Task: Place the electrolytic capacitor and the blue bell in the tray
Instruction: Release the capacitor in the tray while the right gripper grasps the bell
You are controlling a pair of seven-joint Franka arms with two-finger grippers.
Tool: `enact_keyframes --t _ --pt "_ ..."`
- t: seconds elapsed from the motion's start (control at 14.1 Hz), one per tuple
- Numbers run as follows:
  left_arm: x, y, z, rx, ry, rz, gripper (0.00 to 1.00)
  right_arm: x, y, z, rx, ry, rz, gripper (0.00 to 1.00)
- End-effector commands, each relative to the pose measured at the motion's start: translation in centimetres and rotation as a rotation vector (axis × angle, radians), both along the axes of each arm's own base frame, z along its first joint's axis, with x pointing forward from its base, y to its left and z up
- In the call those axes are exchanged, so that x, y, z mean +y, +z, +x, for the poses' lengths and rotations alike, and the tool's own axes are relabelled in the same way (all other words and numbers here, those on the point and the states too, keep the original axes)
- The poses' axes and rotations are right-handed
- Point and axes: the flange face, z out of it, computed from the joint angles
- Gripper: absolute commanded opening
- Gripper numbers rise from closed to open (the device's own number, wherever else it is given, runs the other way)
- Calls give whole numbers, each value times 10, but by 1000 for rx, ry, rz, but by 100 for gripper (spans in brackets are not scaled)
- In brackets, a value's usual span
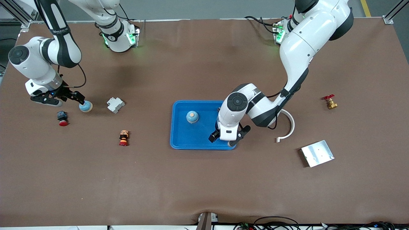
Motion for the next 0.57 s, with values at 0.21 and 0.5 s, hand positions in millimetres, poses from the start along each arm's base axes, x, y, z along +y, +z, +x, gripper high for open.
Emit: enact_keyframes --t 0.21,0.5 --pt "21 51 -5 40 2 150 100 -3 -32 -4 15 -4 29 100" --pt "64 86 7 70 -83 229 100 -4 -50 -6 40 7 33 100"
